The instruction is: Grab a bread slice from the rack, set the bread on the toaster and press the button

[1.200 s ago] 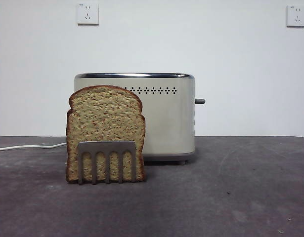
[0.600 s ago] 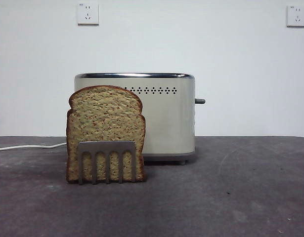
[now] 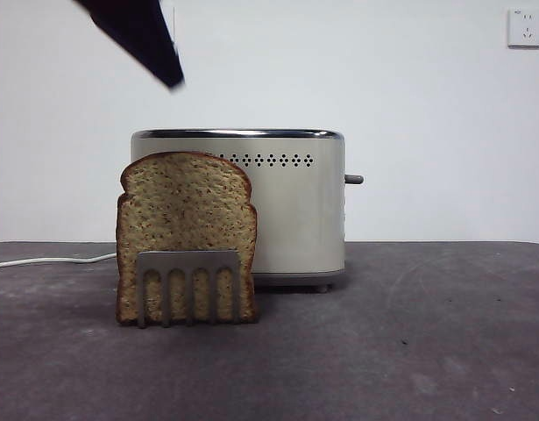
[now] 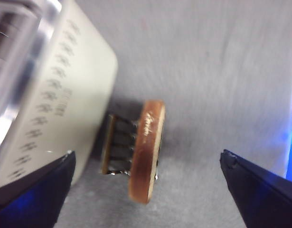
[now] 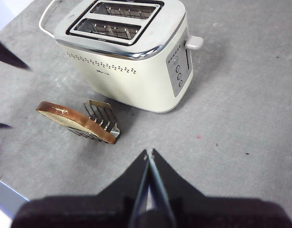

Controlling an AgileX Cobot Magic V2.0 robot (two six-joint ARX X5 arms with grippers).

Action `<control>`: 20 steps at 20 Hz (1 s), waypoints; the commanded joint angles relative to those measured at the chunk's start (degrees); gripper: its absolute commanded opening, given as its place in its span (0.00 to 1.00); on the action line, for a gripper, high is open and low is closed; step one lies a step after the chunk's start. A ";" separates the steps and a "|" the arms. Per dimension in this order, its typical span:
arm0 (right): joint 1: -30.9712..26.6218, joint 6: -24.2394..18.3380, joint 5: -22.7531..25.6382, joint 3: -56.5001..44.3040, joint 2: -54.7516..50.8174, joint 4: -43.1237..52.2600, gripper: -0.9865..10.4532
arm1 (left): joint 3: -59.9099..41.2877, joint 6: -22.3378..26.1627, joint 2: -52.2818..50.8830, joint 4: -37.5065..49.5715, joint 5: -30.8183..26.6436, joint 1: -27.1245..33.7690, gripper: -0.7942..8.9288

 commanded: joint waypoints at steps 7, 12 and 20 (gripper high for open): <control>0.13 -0.50 -0.09 0.07 0.52 0.13 0.08 | -0.15 5.11 11.54 2.95 -0.94 -0.44 0.69; 0.13 -0.59 -0.07 0.07 0.55 0.13 0.08 | -0.15 5.09 12.31 3.91 -0.96 -0.44 0.24; 0.13 -0.66 -0.07 0.09 0.79 0.13 0.08 | -0.15 5.07 12.31 3.87 -2.16 -0.20 0.07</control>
